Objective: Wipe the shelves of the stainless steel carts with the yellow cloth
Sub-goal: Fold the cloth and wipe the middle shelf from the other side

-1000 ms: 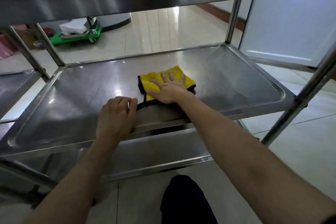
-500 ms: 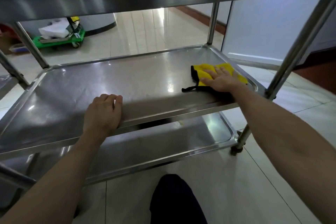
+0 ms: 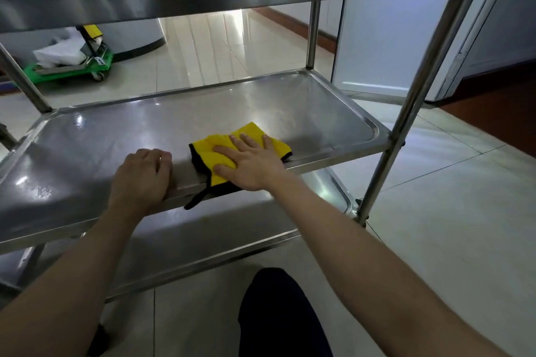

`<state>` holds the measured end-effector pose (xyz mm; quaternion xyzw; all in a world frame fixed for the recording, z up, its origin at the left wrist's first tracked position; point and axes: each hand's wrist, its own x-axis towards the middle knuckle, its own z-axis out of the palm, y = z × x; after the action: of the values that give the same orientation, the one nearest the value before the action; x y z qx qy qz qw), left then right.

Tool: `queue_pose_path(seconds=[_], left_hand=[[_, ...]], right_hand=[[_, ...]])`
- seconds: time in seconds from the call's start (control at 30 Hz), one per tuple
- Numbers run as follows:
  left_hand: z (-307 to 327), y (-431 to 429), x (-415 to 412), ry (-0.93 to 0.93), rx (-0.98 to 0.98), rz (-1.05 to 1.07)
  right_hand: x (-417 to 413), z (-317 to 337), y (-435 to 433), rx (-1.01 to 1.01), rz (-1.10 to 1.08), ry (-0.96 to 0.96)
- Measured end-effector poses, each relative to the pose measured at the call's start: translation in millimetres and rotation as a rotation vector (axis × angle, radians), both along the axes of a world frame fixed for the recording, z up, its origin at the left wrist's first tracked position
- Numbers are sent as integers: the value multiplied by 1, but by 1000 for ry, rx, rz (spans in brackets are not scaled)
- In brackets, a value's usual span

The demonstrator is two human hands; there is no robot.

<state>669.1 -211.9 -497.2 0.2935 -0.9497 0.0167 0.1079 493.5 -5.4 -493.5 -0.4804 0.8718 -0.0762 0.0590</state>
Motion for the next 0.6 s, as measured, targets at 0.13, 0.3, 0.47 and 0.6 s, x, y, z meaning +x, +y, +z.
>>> queue_pose_path(seconds=[0.13,0.3,0.47,0.6], left_hand=[[-2,-2,1,56,-26,-14],[-3,-3,4,28,20,-1],[-3,4,-3,133,50,16],[-9,9,-3,190,63,-10]], right_hand=[[-48,-1,56,-29,-35,28],[-136,-2,140,40,-194,46],[-199,-1,150,85,-314,-10],[-233,5,110,115,-383,-15]])
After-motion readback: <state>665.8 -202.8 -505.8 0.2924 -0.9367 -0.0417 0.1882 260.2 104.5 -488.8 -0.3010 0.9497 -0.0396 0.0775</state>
